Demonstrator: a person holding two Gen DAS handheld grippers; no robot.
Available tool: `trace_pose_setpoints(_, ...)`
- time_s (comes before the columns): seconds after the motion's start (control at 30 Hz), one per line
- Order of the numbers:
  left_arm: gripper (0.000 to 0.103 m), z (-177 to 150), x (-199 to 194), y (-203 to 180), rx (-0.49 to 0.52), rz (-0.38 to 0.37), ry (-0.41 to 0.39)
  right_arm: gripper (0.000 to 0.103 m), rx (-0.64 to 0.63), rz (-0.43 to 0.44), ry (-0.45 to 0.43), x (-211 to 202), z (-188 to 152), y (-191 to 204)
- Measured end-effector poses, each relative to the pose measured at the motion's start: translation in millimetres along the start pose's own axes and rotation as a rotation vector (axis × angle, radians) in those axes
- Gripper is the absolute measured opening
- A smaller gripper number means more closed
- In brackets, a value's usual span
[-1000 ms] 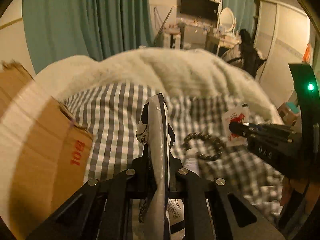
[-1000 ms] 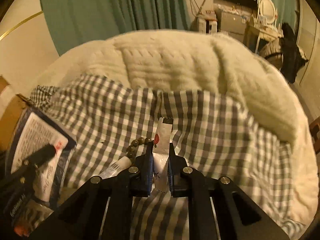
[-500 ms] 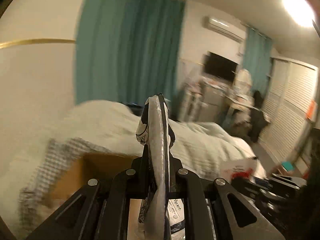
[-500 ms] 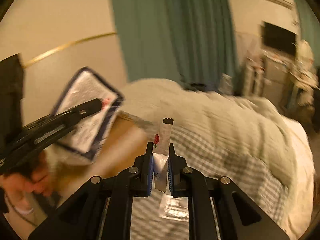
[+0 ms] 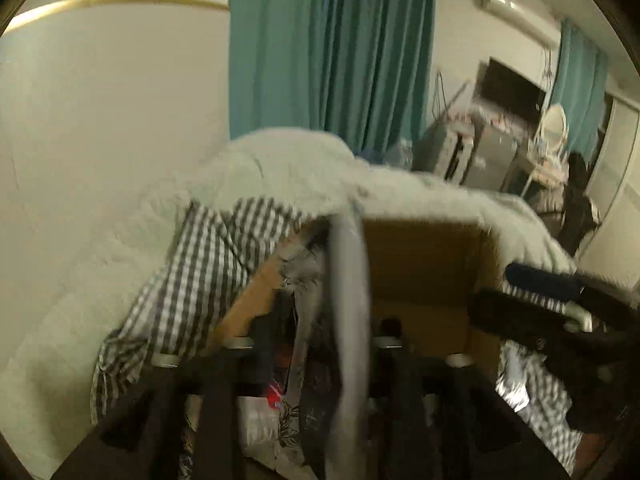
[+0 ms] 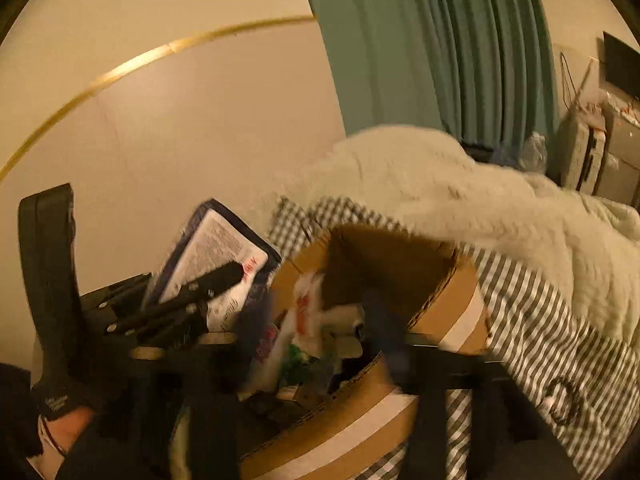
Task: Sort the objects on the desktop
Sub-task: 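Carry the packet and red sachet into the box and release both, then grasp the white toothpaste tube with the left tool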
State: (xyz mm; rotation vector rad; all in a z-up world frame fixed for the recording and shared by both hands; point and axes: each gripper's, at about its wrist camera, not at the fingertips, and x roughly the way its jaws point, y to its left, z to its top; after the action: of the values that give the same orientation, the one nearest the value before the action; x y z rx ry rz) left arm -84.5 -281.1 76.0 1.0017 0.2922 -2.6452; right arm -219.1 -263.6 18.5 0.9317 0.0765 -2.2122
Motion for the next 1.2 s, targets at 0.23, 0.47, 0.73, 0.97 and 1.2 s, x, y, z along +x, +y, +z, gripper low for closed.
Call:
trace_pose_setpoints(0.23,0.09,-12.4,-11.3,-17.5,0.035,0.032,-0.016,0.072,-0.077,-0.117,-0.069,-34.4,-16.8,-18.3)
trace_pose_setpoints(0.47,0.097,-9.1,-47.6,-58.9,0.073,-0.044,-0.089,0.084,-0.054,-0.274,-0.142,-111.1,-47.9,-81.5)
trace_pose_setpoints(0.73,0.103,-40.9,-38.5,-186.1,0.261,-0.137,-0.083,0.087,0.123,-0.407,-0.104,-155.1,-115.8,-170.4)
trace_pose_setpoints(0.97,0.103,-108.2,50.3,-271.7,0.432,-0.178,0.074,0.091,0.238,-0.436,-0.046,-137.6,-155.4,-230.5)
trace_pose_setpoints(1.2,0.097,-126.5,127.2,-309.3,0.494,-0.176,0.177,0.091,0.3,-0.446,0.055,-92.5,-168.8,-274.6)
